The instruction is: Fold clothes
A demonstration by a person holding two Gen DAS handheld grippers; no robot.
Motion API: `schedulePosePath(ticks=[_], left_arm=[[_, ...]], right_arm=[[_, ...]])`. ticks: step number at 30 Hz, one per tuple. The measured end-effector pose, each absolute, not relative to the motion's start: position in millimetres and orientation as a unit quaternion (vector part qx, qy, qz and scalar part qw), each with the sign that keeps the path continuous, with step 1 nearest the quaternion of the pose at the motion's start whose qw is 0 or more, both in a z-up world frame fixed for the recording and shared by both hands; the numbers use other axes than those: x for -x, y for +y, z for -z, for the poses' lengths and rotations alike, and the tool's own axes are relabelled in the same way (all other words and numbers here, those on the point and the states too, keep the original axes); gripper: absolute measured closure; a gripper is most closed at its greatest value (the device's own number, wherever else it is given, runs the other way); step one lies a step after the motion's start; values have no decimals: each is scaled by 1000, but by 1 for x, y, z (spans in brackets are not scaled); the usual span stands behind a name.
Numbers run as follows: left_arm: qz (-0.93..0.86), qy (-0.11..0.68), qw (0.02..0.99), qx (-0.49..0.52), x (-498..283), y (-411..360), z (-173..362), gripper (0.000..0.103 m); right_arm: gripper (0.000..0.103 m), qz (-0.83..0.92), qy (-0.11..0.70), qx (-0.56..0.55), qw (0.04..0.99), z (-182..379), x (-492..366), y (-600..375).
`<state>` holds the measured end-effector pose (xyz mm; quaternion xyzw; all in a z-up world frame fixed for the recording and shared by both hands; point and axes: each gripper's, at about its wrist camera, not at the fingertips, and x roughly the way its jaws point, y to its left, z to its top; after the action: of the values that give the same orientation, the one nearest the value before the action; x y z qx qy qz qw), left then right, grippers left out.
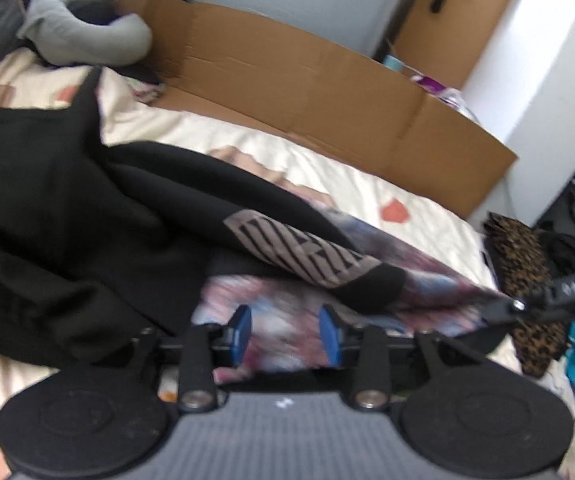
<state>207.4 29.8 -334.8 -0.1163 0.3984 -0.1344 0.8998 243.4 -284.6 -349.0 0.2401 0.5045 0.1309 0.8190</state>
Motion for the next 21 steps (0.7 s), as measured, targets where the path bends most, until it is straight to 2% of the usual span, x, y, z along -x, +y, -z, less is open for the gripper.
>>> schedulePosePath(ticks=[4,10,21], left_arm=[[105,388,908,118,-215,44,330,51],[55,375,918,118,-221,65,323,44],[-2,372,923,104,-227,104,326,40]], right_arm=[[99,-109,503,-245,822,353,-241,-303],[99,-85,503,-242,826,357,-240,-320],[99,-17,489,-239,839,355,-234,-359]])
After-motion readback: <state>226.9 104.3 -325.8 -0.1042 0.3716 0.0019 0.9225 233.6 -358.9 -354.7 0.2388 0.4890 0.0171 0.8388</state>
